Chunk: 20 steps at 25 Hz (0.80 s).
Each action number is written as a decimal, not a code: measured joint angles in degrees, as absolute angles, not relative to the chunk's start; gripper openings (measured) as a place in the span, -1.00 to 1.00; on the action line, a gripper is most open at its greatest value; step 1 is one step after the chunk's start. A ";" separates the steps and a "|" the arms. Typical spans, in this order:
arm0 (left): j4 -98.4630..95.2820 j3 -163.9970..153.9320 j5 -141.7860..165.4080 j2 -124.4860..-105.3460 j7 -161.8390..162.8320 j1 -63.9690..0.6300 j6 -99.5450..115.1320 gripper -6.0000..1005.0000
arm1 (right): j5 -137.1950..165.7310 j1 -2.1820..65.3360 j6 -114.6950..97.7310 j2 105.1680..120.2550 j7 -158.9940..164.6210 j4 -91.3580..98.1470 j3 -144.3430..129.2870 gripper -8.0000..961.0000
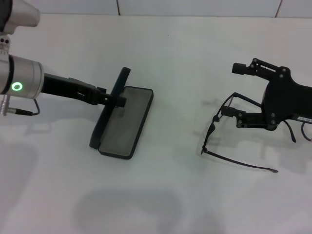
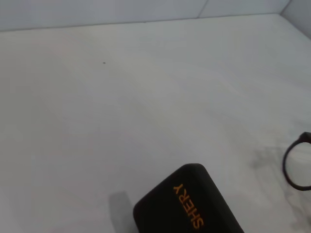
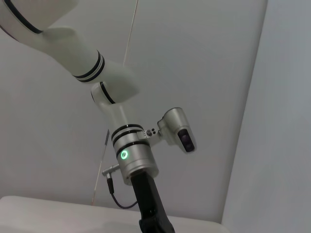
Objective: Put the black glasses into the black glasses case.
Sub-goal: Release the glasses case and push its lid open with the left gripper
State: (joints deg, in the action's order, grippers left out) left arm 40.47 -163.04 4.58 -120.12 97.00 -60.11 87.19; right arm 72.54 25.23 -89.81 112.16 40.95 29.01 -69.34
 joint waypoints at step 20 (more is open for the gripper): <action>39.29 -163.03 4.75 -119.36 97.79 -60.26 85.60 0.12 | 72.50 25.51 -89.83 112.12 40.31 29.00 -69.35 0.80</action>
State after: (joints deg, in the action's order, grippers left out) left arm 39.29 -163.04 4.75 -119.36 97.79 -60.26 85.60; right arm 72.50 25.51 -89.83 112.12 40.31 29.00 -69.35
